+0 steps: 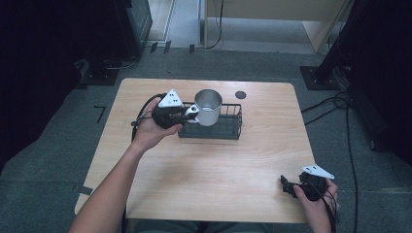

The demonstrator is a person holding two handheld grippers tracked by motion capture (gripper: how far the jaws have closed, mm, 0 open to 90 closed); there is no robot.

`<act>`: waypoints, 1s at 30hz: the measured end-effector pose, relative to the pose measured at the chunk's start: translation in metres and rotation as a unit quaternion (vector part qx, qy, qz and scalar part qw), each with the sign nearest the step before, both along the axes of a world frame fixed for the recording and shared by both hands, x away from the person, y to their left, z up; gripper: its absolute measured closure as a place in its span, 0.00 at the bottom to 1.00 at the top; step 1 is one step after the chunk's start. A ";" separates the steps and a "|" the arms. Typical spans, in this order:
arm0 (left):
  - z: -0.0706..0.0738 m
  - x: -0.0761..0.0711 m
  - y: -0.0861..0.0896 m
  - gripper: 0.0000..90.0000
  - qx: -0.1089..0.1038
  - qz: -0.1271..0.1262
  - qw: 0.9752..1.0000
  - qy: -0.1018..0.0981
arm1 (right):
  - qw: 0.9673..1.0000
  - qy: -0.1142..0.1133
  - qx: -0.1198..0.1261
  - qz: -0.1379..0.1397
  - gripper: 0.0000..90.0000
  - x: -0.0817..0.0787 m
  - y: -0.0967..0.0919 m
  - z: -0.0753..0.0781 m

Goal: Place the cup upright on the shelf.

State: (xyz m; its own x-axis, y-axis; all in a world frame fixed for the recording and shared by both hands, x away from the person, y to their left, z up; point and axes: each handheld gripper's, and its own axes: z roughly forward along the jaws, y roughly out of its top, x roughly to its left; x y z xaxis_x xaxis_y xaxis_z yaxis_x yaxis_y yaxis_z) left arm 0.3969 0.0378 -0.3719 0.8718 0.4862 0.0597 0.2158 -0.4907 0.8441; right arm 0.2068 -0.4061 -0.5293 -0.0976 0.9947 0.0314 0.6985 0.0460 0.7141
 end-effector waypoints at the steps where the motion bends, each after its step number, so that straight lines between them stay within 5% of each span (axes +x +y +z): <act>1: 0.000 0.003 0.001 0.81 -0.003 -0.002 1.000 0.003 | 1.000 0.000 0.000 0.000 0.00 0.000 0.000 0.000; 18: -0.010 0.039 0.003 0.81 -0.006 -0.025 1.000 0.009 | 1.000 0.000 0.000 0.000 0.00 0.000 0.000 0.000; 30: -0.031 0.053 0.001 0.81 0.033 -0.064 0.997 0.031 | 1.000 0.000 0.000 0.000 0.00 0.000 0.000 0.000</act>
State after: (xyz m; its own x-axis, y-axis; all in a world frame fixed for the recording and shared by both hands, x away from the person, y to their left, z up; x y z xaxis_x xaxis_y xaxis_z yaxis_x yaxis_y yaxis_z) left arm 0.4502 0.0386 -0.4032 0.9295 0.3673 0.0323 0.1983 -0.5718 0.7960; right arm 0.2068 -0.4062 -0.5294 -0.0977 0.9947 0.0317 0.6983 0.0459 0.7143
